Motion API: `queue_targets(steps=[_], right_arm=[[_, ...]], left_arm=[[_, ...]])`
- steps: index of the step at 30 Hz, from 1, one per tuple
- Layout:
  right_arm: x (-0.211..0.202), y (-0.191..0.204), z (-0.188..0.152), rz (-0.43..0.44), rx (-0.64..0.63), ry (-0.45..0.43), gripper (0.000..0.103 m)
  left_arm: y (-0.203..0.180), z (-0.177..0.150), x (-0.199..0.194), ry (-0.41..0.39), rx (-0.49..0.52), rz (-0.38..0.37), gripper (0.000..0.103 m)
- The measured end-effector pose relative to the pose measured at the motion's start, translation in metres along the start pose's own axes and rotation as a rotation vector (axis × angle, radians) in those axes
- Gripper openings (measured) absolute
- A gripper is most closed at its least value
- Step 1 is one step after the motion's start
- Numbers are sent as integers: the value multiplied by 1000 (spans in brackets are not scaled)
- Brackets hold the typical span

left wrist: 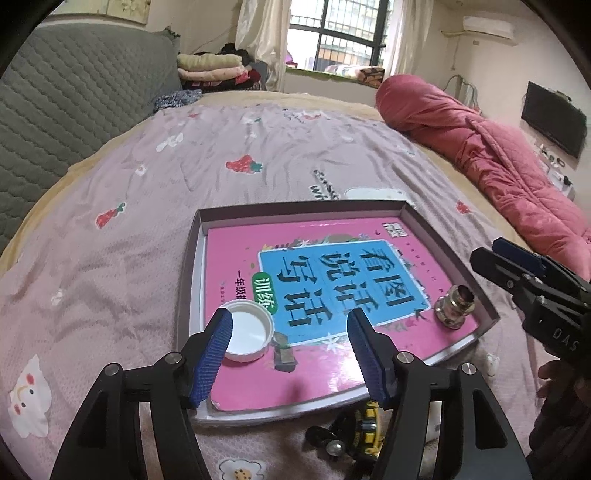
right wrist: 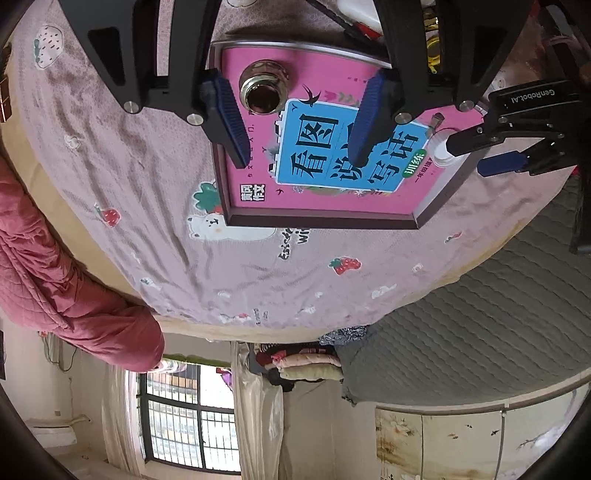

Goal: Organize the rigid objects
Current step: 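Pull both open tools back from the tray toward the remaining objects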

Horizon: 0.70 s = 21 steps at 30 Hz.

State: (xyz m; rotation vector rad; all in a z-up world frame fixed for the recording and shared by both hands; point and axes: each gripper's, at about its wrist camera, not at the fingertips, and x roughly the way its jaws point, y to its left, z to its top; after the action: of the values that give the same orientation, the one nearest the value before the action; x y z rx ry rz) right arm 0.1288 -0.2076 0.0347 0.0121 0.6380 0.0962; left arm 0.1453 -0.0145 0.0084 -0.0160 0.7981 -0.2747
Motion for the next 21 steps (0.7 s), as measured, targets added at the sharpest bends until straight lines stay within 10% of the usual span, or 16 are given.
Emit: queue_targets(steps=[21], right_arm=[[-40,30,-44,-26,-37,54,55]], left_arm=[[-11,-38,-51,-10,10,16,67]])
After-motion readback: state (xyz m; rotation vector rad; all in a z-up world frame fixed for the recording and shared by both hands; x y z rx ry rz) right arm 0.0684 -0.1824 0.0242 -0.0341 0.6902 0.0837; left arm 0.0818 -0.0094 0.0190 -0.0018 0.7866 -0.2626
